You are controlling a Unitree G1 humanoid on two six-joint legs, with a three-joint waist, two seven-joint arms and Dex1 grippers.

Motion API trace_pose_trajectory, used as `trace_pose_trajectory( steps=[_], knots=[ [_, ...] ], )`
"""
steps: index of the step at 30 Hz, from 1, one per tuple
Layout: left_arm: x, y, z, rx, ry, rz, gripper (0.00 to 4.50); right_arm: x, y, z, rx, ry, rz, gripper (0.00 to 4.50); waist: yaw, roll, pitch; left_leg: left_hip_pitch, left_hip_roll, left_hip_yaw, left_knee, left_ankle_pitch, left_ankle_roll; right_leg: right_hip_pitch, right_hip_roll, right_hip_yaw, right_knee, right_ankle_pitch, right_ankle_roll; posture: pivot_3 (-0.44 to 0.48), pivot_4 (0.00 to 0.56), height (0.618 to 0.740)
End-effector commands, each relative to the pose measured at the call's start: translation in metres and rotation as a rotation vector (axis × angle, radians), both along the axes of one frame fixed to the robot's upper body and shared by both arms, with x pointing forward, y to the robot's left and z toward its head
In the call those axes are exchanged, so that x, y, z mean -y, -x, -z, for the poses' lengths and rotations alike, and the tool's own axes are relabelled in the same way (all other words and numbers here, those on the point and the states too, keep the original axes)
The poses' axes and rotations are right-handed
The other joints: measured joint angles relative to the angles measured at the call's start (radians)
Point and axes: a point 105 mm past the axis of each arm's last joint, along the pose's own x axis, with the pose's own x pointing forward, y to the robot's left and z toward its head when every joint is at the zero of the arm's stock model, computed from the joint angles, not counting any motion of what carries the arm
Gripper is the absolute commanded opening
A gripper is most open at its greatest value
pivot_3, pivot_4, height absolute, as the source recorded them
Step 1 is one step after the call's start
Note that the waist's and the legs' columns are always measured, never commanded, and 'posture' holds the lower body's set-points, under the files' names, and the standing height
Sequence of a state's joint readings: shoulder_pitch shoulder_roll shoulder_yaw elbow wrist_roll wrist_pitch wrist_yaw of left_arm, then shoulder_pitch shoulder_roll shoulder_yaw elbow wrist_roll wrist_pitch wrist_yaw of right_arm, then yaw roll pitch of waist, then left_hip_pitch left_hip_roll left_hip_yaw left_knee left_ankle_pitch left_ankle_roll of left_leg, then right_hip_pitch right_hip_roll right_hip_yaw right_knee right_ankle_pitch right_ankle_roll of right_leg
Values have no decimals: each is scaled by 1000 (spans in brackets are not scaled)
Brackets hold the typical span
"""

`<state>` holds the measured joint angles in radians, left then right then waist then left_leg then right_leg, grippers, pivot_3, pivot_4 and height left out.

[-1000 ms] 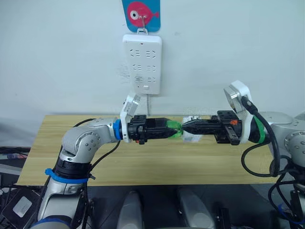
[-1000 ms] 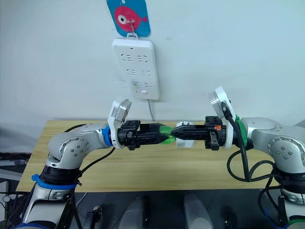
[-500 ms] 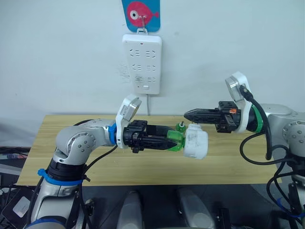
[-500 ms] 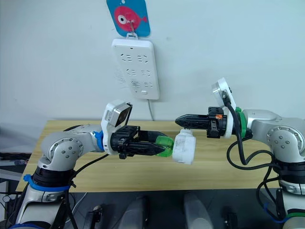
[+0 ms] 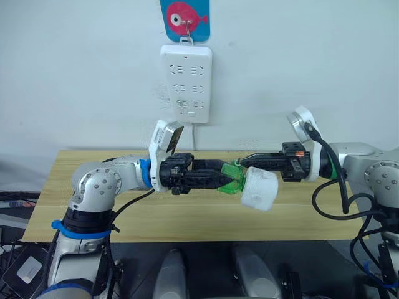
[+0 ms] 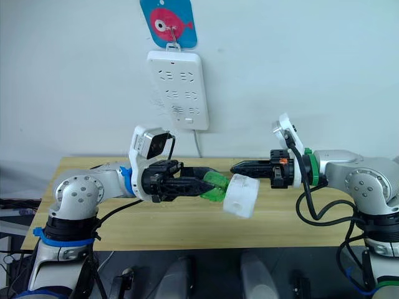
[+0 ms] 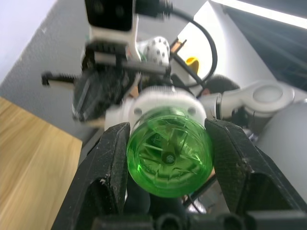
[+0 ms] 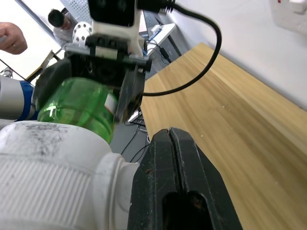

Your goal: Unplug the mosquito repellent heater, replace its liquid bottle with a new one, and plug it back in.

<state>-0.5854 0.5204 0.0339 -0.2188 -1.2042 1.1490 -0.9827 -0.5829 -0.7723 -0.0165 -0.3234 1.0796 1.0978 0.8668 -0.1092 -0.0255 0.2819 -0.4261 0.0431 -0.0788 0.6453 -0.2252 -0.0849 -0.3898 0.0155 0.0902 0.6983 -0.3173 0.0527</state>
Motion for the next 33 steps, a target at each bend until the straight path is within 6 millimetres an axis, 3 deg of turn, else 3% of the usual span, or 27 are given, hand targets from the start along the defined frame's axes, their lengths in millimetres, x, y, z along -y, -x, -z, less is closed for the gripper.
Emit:
trace_pose_trajectory(
  steps=[1,4,9,15,19,23,28,33],
  knots=[
    [-3,1,-15,39,54,-4,2247,-4,13,-2,-1,-3,-59,0,0,0,0,0,0,0,0,0,0,0,0,0,0,0,0,-173,243,729],
    [-2,2,-13,38,43,3,2246,-5,13,-2,5,-10,-47,0,0,0,0,0,0,0,0,0,0,0,0,0,0,0,0,-174,244,729],
    [-4,2,-7,36,17,-9,2246,2,-14,-8,80,-25,111,0,-2,0,0,0,0,0,0,0,0,0,0,0,0,0,0,-173,247,729],
    [-5,-7,2,81,-14,-95,2246,38,-47,-17,166,-11,358,0,-1,0,0,0,0,1,0,0,0,0,0,1,0,0,0,-179,252,729],
    [-4,-22,2,145,1,-208,2246,61,-43,-21,126,-40,433,1273,5,0,0,0,0,0,0,0,0,0,0,1,0,0,0,-181,253,729],
    [0,-35,-1,229,35,-324,2246,85,-34,-10,17,-94,551,2696,11,0,0,-1,0,0,-1,0,0,0,0,1,-1,0,0,-192,255,729],
    [3,-48,-4,327,59,-445,2246,99,-22,3,-145,-232,675,4470,11,0,0,0,-1,2,0,0,0,0,0,3,0,0,0,-198,254,729],
    [7,-56,-5,369,79,-518,2246,88,-5,18,-377,-443,759,4500,8,0,0,0,0,3,-1,0,0,0,1,5,0,0,0,-192,253,729]
  ],
)
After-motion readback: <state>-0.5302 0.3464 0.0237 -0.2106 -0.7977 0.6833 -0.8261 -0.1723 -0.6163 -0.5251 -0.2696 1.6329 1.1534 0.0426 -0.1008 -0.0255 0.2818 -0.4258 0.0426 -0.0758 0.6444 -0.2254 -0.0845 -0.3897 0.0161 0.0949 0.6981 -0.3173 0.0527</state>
